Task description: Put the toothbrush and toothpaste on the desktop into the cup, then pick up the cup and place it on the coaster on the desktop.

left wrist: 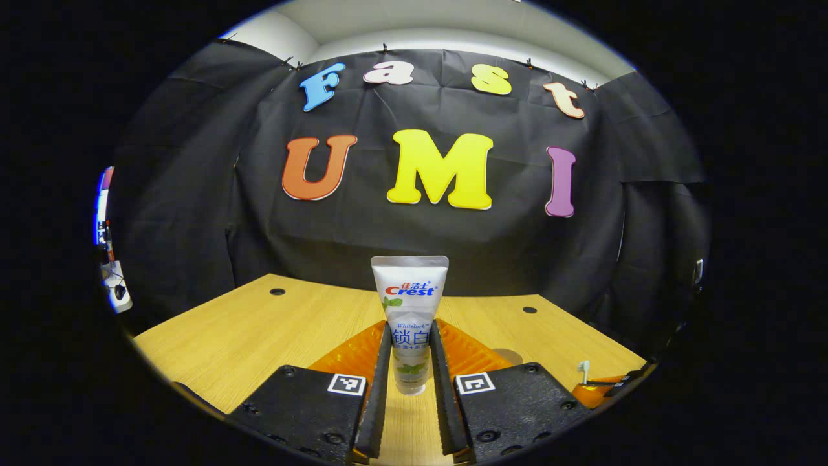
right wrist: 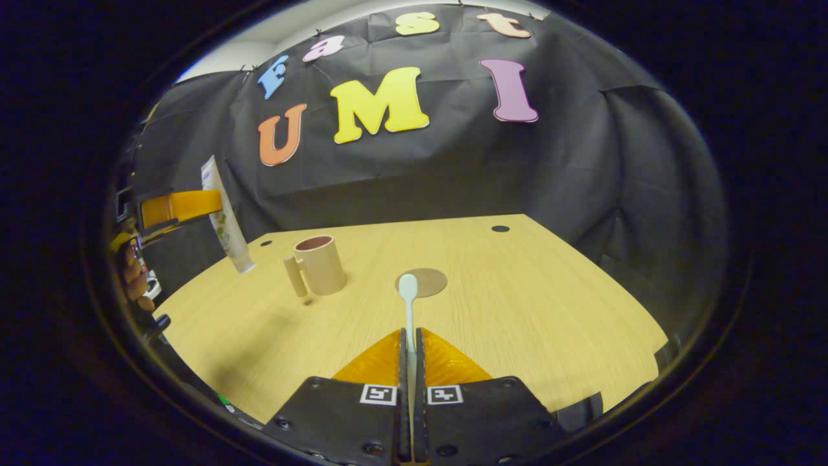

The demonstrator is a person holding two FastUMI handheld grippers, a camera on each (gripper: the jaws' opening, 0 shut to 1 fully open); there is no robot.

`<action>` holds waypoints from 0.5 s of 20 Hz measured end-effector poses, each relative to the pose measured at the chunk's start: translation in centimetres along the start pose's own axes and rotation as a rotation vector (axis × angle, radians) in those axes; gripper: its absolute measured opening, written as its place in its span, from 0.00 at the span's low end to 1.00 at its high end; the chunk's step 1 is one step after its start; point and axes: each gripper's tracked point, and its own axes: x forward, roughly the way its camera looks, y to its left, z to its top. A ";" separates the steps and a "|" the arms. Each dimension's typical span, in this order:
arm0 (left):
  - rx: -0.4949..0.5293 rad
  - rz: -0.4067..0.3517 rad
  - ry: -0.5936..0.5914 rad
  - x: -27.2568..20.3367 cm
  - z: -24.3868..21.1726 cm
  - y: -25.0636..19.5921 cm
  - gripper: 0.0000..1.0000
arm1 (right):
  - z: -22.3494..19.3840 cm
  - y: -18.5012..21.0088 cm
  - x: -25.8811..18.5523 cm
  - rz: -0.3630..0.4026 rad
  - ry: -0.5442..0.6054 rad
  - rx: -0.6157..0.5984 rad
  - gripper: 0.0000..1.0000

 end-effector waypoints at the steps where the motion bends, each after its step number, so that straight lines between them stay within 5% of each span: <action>1: 0.003 -0.003 -0.017 1.2 0.8 0.1 0.36 | 0.2 -0.1 -0.1 0.002 -0.005 0.001 0.02; 10: 0.046 -0.067 -0.051 10.5 1.2 -1.2 0.40 | 0.4 -1.1 -0.2 -0.007 0.002 -0.002 0.02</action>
